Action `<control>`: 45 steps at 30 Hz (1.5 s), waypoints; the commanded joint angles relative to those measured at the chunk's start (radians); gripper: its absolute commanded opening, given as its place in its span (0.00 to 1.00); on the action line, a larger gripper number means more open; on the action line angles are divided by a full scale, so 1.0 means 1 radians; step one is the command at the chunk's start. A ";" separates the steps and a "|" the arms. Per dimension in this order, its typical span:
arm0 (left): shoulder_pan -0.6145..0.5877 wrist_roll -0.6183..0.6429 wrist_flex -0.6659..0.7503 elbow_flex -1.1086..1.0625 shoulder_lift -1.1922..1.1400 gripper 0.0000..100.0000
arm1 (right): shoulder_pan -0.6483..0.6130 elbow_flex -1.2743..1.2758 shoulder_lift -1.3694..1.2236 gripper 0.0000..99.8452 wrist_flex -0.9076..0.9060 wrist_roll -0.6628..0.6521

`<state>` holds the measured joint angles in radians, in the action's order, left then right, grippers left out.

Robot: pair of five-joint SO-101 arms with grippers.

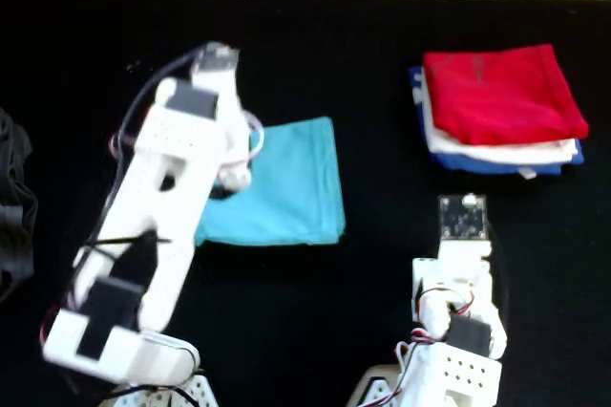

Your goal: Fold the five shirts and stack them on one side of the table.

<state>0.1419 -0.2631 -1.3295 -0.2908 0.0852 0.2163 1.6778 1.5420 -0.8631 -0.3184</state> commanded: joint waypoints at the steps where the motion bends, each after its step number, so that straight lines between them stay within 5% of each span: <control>1: -0.041 -0.002 0.252 -0.282 0.108 0.01 | -0.005 0.102 0.012 0.01 -0.005 0.002; 6: -0.134 -0.002 0.471 -0.438 0.111 0.01 | -0.005 0.102 0.012 0.01 -0.005 0.002; 11: -0.140 0.005 0.493 -0.443 0.133 0.01 | -0.005 0.102 0.012 0.01 -0.005 0.002; 19: -0.145 0.003 0.152 -0.255 0.371 0.01 | -0.004 0.090 0.007 0.01 -0.016 0.005; 25: -0.203 -0.029 -0.015 -0.262 0.475 0.01 | -0.082 -0.282 0.004 0.01 -0.220 0.006; 30: -0.346 -0.072 0.190 -0.506 0.458 0.01 | -0.242 -0.404 0.004 0.01 -0.344 0.006; 36: -0.545 -0.077 0.408 -0.679 0.456 0.01 | -0.282 -0.414 -0.039 0.03 -0.257 0.002; 41: -0.579 -0.077 0.425 -0.757 0.449 0.01 | -0.358 -0.558 -0.308 0.05 -0.232 0.006; 45: -0.582 -0.077 0.566 -0.857 0.449 0.01 | -0.478 -0.776 -0.567 0.05 -0.236 0.008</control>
<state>-0.4289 -0.3307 -0.8600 -1.0994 0.5286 -0.1826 1.0748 1.1416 -1.1132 -0.3184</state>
